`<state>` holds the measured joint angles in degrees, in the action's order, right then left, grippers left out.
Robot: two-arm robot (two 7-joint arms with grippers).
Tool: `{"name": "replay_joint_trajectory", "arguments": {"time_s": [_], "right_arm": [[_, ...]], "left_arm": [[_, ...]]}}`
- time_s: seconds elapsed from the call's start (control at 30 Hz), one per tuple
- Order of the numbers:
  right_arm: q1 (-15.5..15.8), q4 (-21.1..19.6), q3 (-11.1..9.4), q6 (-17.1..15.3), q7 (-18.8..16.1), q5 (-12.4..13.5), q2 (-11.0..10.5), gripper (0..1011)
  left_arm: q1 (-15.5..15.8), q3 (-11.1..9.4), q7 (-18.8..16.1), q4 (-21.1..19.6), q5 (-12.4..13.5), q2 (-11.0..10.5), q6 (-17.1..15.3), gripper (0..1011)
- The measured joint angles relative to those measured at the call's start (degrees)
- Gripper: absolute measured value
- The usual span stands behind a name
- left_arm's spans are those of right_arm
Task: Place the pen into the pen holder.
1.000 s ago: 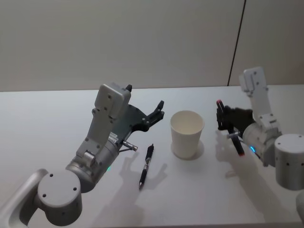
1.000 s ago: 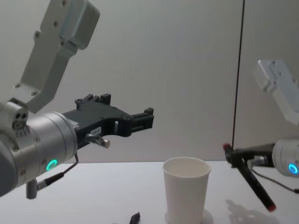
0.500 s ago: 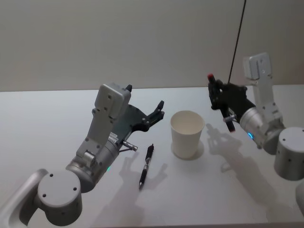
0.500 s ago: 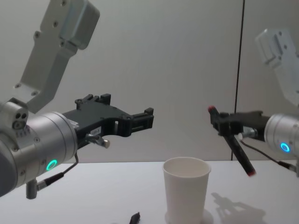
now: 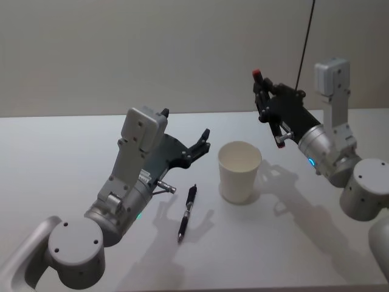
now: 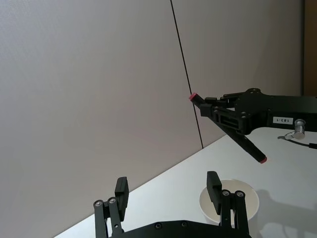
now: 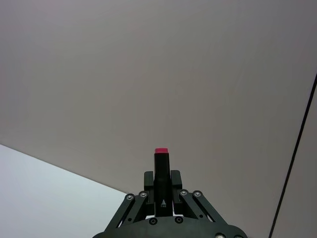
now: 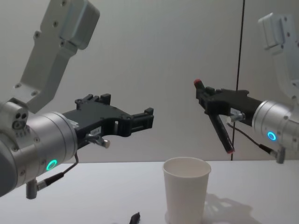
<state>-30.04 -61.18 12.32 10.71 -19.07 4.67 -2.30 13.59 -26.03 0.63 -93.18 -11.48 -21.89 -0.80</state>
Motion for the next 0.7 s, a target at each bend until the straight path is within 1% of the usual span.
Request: {"name": "replay_joint_trajectory", "arguments": {"time_s": [0.03, 0.3, 0.53, 0.7], "right_arm": [[-0.3, 0.8, 0.0, 1.2, -0.5, 0.5, 0.1, 184], [-1.5, 3.7, 0.4, 5.7, -2.2, 2.6, 0.8, 184], [-2.0, 5.5, 0.9, 8.5, -3.0, 4.1, 1.4, 184], [-2.1, 6.6, 1.3, 9.9, -3.3, 4.9, 1.7, 184]], "left_arm": [[0.0, 0.0, 0.0, 0.0, 0.0, 0.0, 0.0, 1004], [0.0, 0.0, 0.0, 0.0, 0.0, 0.0, 0.0, 1004], [0.0, 0.0, 0.0, 0.0, 0.0, 0.0, 0.0, 1004], [0.0, 0.0, 0.0, 0.0, 0.0, 0.0, 0.0, 1004]]}}
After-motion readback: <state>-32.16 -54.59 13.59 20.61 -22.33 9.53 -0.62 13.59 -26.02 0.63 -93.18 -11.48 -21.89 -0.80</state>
